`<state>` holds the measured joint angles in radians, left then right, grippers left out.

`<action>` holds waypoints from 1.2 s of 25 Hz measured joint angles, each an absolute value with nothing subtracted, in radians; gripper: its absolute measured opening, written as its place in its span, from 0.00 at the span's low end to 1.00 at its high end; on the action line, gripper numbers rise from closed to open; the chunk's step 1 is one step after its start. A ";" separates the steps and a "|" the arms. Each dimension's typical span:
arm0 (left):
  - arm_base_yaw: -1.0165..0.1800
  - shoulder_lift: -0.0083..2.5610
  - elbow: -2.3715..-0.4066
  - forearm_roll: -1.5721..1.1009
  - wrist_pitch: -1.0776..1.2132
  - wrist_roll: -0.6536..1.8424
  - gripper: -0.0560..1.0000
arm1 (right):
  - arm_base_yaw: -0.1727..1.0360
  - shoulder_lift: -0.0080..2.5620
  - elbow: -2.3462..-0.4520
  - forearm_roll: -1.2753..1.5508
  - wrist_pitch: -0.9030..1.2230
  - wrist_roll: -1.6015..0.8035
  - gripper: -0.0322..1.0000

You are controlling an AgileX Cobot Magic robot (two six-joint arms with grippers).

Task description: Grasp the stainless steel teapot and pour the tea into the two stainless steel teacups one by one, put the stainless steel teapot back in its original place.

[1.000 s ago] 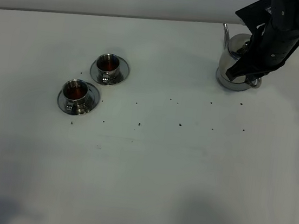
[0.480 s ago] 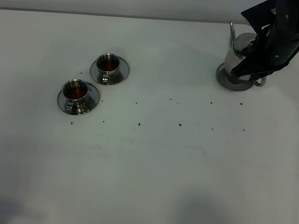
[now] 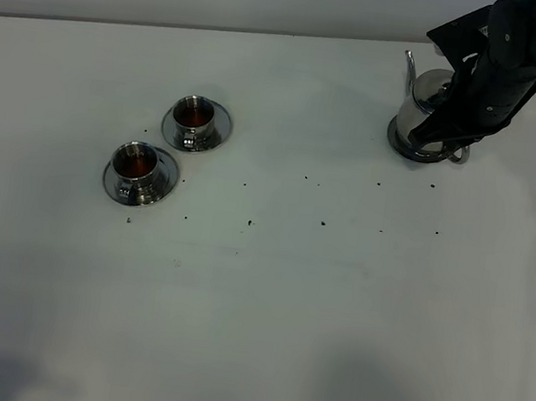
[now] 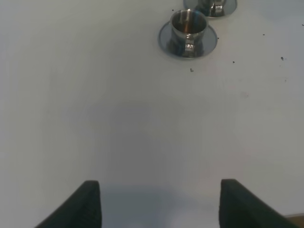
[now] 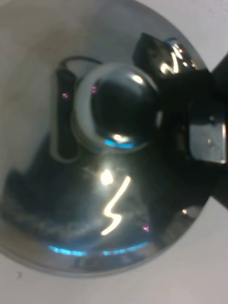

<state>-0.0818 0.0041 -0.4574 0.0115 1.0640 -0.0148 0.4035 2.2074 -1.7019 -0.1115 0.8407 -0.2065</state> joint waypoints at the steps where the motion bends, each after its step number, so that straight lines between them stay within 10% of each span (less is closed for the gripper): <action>1: -0.082 0.004 -0.457 0.012 1.064 -0.015 0.61 | 0.403 2.207 -1.702 -0.112 0.840 -0.206 0.21; 15: -0.082 0.004 -0.457 0.012 1.064 -0.015 0.61 | 0.403 2.207 -1.702 -0.110 0.842 -0.206 0.23; 30: -0.082 0.004 -0.457 0.012 1.064 -0.015 0.61 | 0.403 2.182 -1.702 -0.121 0.949 -0.167 0.50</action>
<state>-0.0818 0.0041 -0.4574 0.0115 1.0640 -0.0148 0.4035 2.1824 -1.7019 -0.1206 0.9492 -0.1670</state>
